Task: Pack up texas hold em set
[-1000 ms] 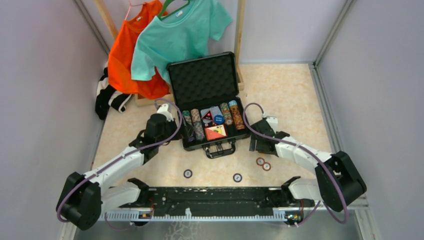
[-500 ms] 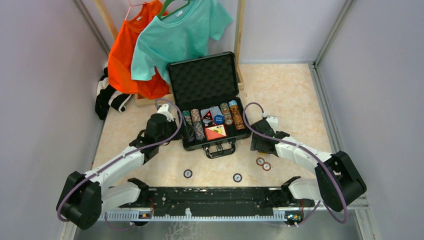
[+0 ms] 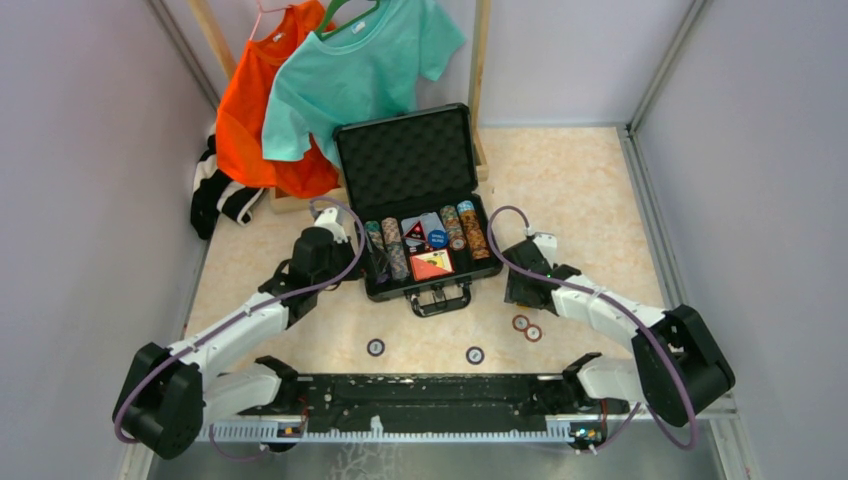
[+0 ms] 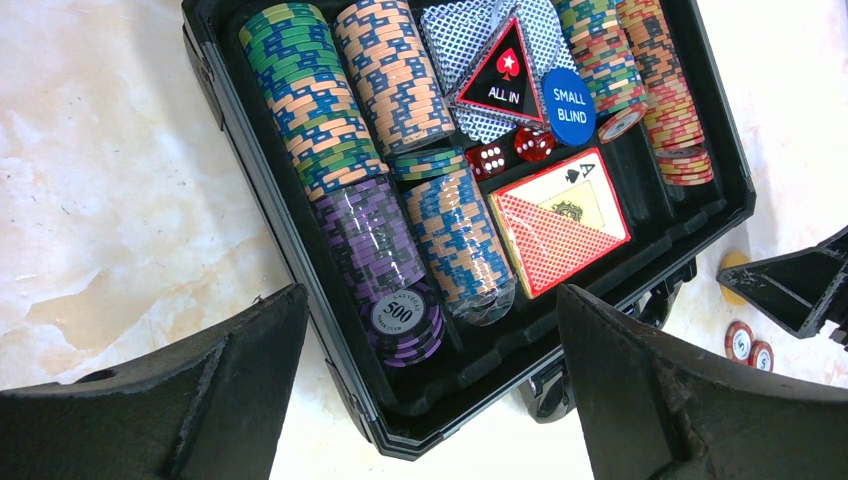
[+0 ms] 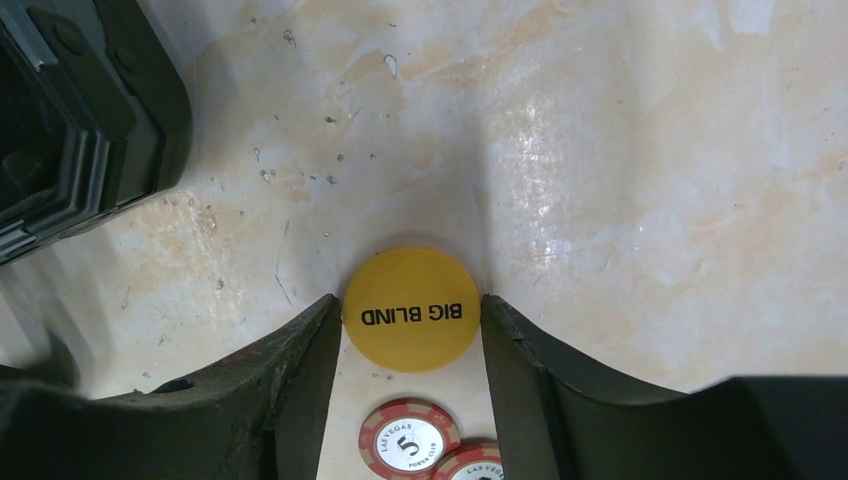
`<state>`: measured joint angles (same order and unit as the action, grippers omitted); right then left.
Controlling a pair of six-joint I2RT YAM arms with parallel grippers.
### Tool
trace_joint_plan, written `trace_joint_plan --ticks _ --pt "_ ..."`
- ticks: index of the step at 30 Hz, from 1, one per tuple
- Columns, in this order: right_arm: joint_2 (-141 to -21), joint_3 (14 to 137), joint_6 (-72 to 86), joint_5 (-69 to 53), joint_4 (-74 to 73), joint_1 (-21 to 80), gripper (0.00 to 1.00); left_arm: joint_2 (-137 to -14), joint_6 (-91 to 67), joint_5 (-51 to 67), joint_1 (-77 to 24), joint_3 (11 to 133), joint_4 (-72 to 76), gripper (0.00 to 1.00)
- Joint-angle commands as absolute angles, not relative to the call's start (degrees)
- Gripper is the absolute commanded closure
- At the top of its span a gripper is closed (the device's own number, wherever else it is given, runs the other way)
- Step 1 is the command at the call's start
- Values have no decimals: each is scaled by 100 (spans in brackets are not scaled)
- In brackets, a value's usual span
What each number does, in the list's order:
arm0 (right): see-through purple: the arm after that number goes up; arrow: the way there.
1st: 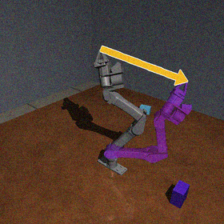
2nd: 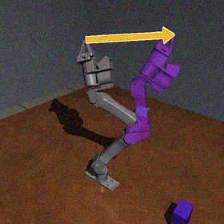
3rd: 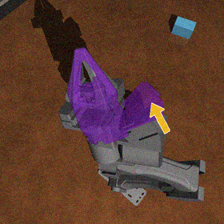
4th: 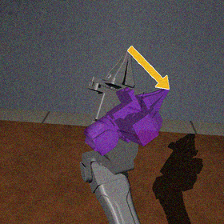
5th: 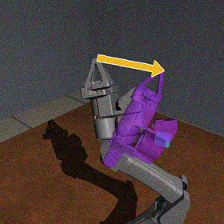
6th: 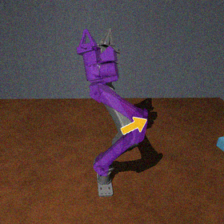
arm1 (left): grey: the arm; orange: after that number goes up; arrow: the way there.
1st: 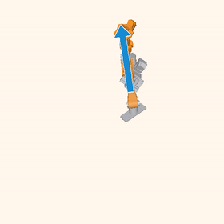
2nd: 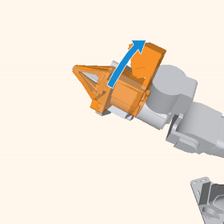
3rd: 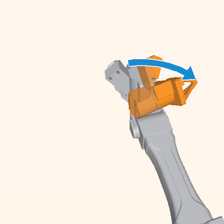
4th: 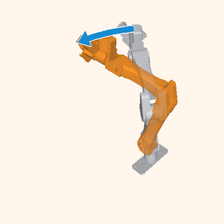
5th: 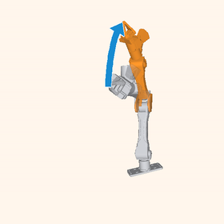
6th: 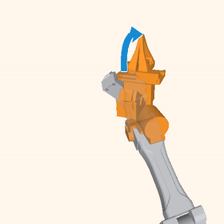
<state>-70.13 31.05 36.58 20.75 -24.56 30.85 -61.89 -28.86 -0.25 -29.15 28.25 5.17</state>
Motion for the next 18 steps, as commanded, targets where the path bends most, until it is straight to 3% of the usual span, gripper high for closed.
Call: trace_joint_plan --ticks 1,18 --pt "-6821 3128 3652 2152 -2409 3041 47 -6144 -2849 0 -2900 2824 666 1" --pt "-6689 3461 3541 2260 -2658 3041 51 -6135 -2842 -8 -2896 2831 659 1"
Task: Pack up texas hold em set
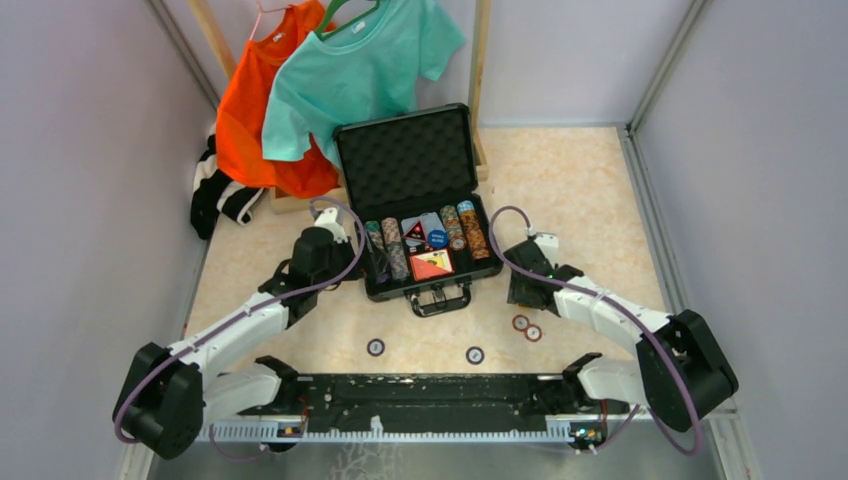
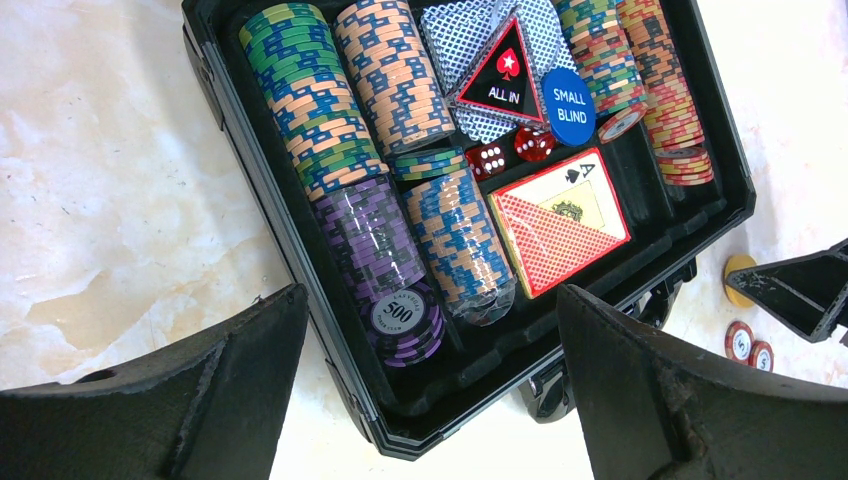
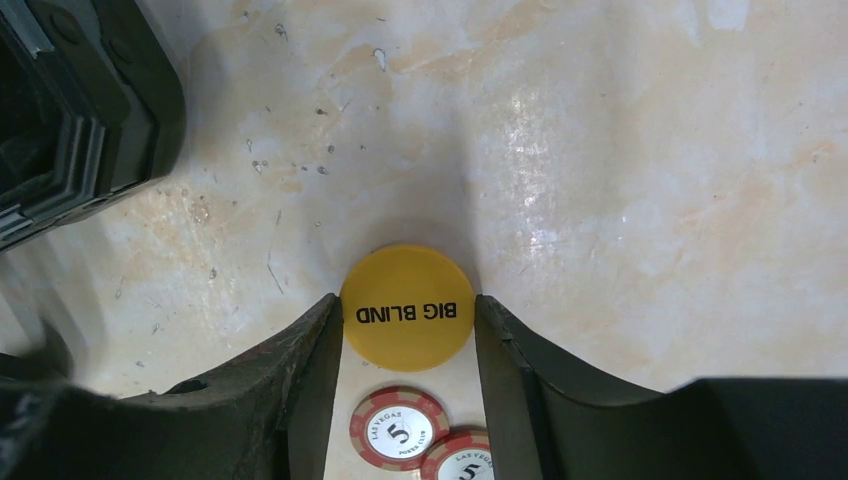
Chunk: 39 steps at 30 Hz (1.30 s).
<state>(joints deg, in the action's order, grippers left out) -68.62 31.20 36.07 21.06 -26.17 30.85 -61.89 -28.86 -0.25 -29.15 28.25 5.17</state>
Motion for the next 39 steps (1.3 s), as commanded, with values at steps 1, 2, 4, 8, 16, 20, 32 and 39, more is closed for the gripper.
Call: trace_joint_plan --ticks 1,2,4,8,16,20,32,39 --pt "-6678 3518 3522 2247 -2680 3039 51 -6135 -2839 -13 -2900 2830 653 1" --pt "-6668 3583 3500 2238 -2699 3041 51 -6130 -2846 -9 -2901 2831 646 1" --pt "-6666 3715 3422 2212 -2724 3041 52 -6123 -2844 -11 -2901 2826 641 1" --pt "-6830 4050 3260 2138 -2778 3041 52 -6100 -2845 -18 -2899 2817 643 1" --pt "-7264 4762 3051 1907 -2637 3041 51 -6091 -2843 -22 -2900 2813 628 1" --pt "-7597 5125 2915 1851 -2636 3047 51 -6076 -2834 -40 -2893 2804 625 1" --pt "-8377 6181 2621 1918 -2659 3311 51 -6012 -2860 -106 -2901 2751 631 1" --pt "-9140 6904 2575 2018 -2694 3633 51 -6008 -2861 -94 -2896 2743 613 1"
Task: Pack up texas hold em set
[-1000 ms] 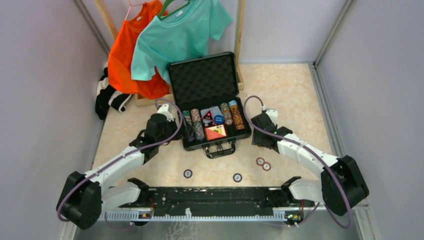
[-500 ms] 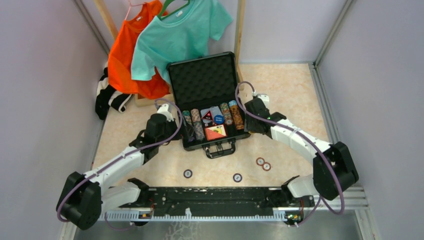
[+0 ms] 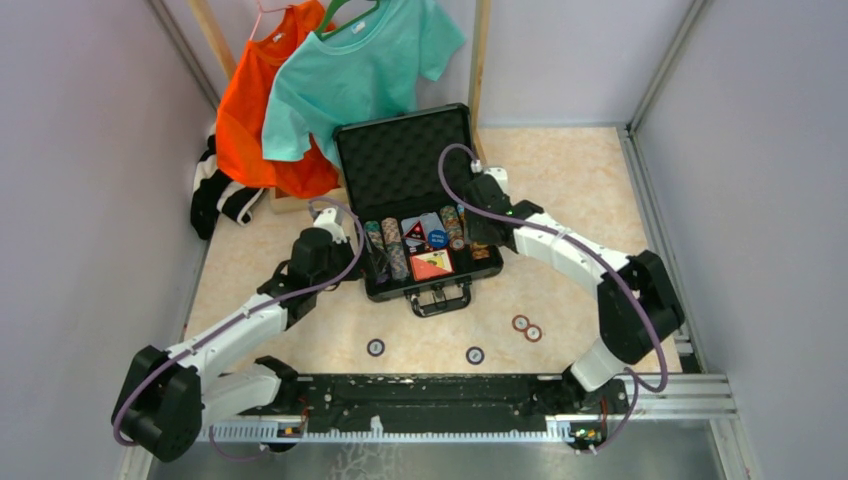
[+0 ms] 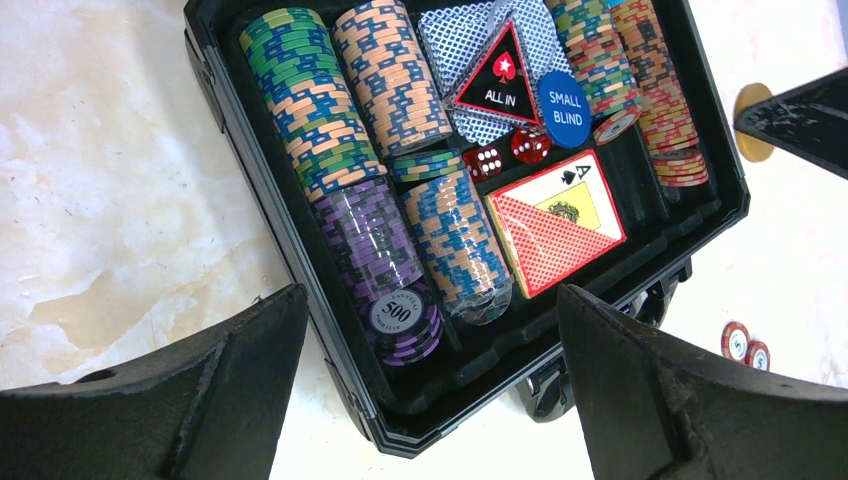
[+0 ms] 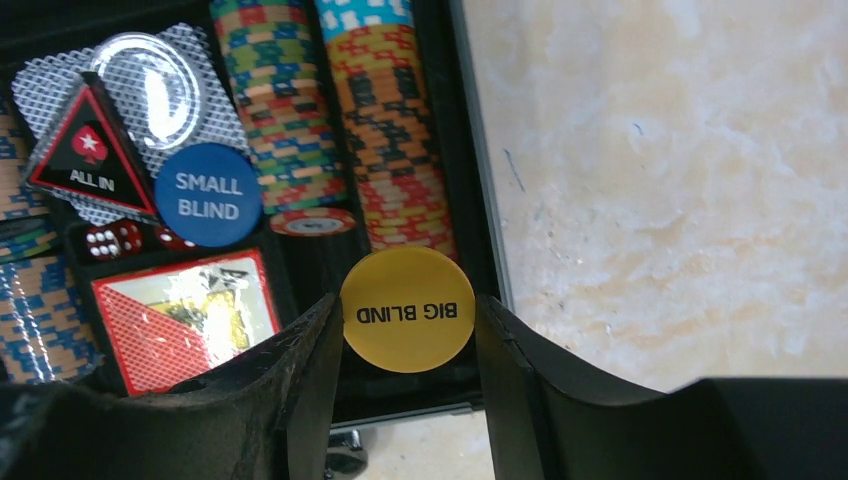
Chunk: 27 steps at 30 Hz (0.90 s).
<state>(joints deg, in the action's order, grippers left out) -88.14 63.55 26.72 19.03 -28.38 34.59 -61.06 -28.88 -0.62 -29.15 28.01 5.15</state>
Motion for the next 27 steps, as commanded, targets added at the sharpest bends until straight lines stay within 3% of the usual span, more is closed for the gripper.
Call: trace_joint_plan --ticks 1,27 --pt "-9232 7004 2571 2014 -2688 3679 51 -5997 -2864 -103 -2898 2741 607 1" --pt "-11434 9351 2501 1809 -2900 4628 51 -5966 -2853 -136 -2894 2710 586 1"
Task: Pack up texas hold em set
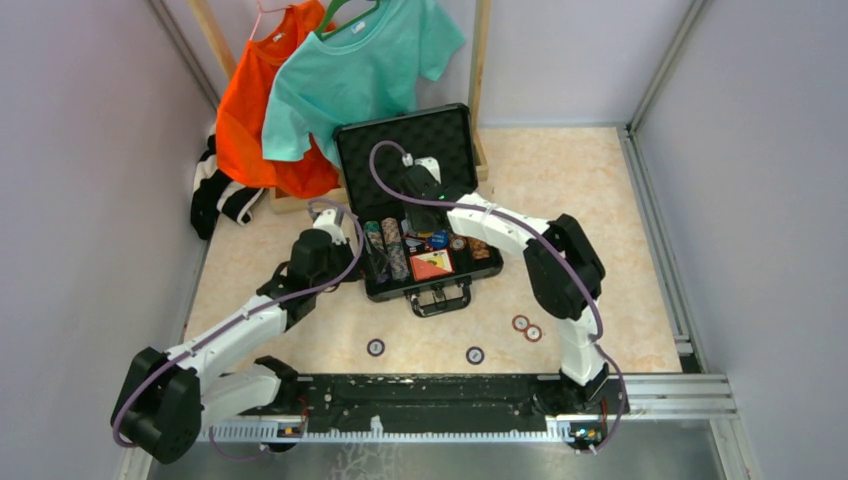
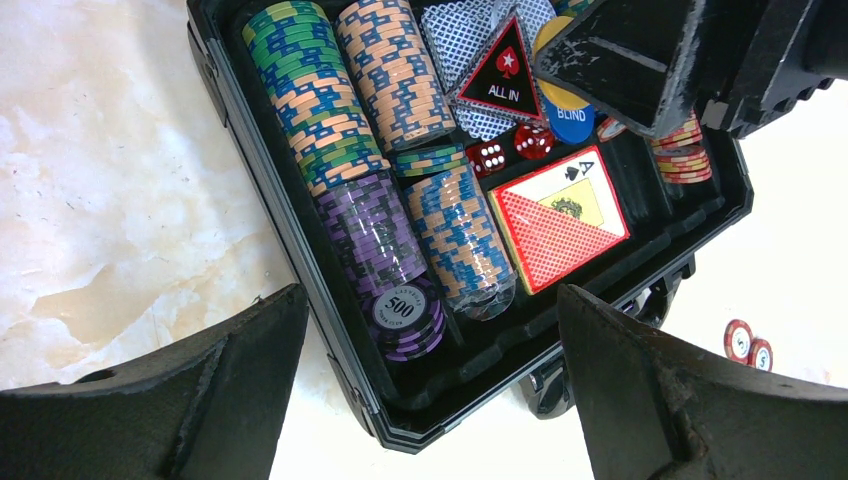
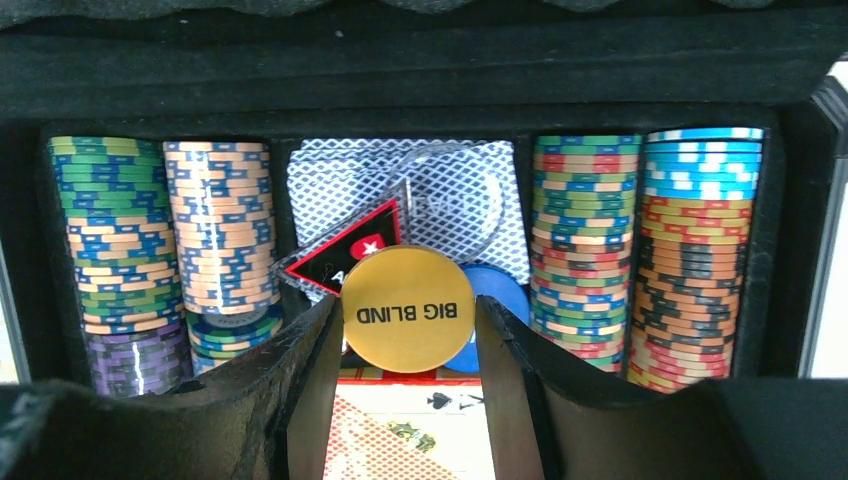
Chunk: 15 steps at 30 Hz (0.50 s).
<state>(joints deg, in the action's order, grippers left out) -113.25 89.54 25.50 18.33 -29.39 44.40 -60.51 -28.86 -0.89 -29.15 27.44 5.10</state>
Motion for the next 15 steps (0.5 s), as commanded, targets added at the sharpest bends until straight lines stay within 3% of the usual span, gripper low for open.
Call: trace_joint_plan --ticks 1,11,15 --pt "-11462 9339 2523 1807 -2888 4664 51 -5961 -2849 -144 -2899 2708 589 1" --pt "-11511 9237 2610 1757 -2795 4901 49 -5973 -2842 -149 -2902 2721 572 1" --pt "-11498 9238 2602 1742 -2836 4929 37 -5969 -2843 -149 -2901 2729 564 1"
